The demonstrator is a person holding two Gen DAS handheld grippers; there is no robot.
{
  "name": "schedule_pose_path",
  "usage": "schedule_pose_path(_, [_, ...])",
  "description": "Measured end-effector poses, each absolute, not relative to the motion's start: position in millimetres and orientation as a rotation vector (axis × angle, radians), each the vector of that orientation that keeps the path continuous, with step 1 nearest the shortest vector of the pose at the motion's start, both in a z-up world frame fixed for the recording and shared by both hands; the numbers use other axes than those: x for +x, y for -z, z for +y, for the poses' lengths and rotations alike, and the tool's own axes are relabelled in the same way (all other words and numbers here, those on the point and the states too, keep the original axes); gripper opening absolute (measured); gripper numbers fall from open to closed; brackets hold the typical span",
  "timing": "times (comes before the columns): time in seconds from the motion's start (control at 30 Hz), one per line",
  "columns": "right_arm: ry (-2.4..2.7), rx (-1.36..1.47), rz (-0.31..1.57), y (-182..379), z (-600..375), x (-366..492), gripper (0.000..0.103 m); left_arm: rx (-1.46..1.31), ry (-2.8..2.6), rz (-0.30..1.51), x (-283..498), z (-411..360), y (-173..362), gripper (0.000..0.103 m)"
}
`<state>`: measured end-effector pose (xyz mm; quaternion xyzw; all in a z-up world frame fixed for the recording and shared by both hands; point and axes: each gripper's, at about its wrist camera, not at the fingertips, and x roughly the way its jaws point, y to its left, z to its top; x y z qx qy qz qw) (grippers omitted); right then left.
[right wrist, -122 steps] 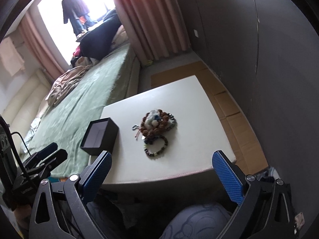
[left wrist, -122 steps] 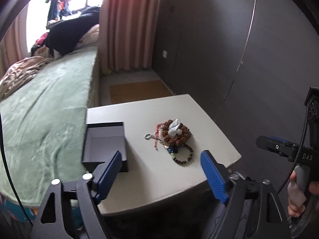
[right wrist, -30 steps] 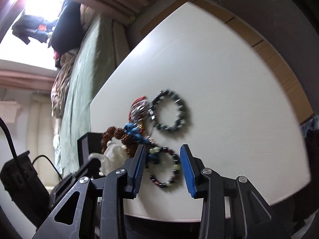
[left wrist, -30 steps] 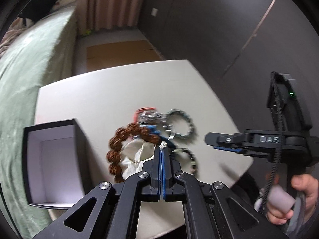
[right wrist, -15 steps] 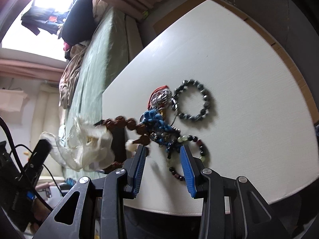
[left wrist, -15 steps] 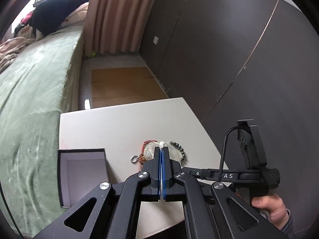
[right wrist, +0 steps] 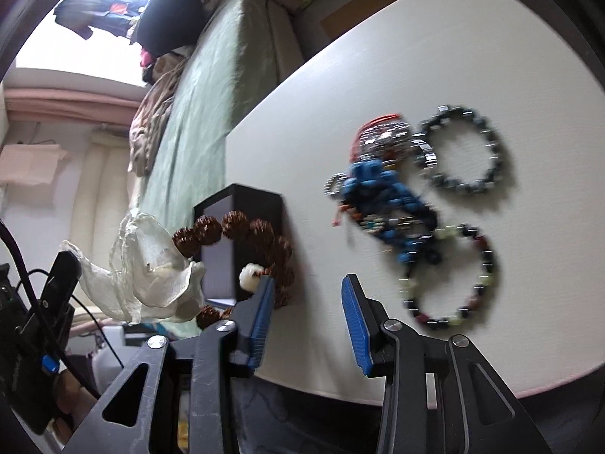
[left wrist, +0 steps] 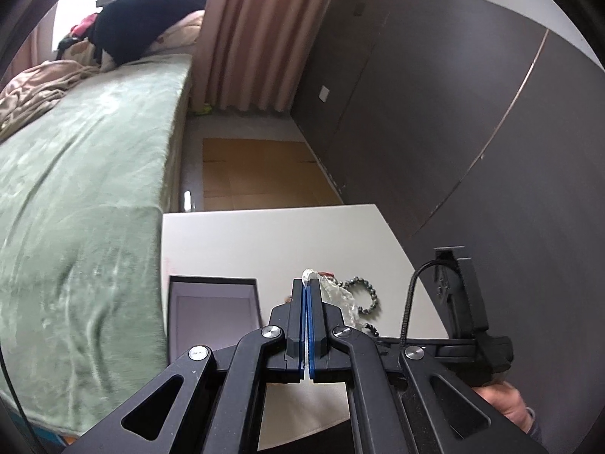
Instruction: Organize jewelry
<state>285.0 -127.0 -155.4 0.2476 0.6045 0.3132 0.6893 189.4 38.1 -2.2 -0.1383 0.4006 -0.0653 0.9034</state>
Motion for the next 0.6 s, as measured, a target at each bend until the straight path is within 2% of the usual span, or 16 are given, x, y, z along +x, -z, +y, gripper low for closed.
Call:
schedule_pose_path(0.3, [-0.846,0.678,1.403,182,-67,275,0.040,-0.302,0.099,0.812,184,53,-4,0.000])
schedule_pose_path(0.37, [-0.843,0.689,1.384,182,-67,273,0.036,-0.304,0.089,0.805,181,57,-6,0.000])
schedule_pose_path(0.6, [-0.852,0.678,1.259,147,-88,272,0.035,-0.290,-0.041,0.794,183,85,-1,0.000])
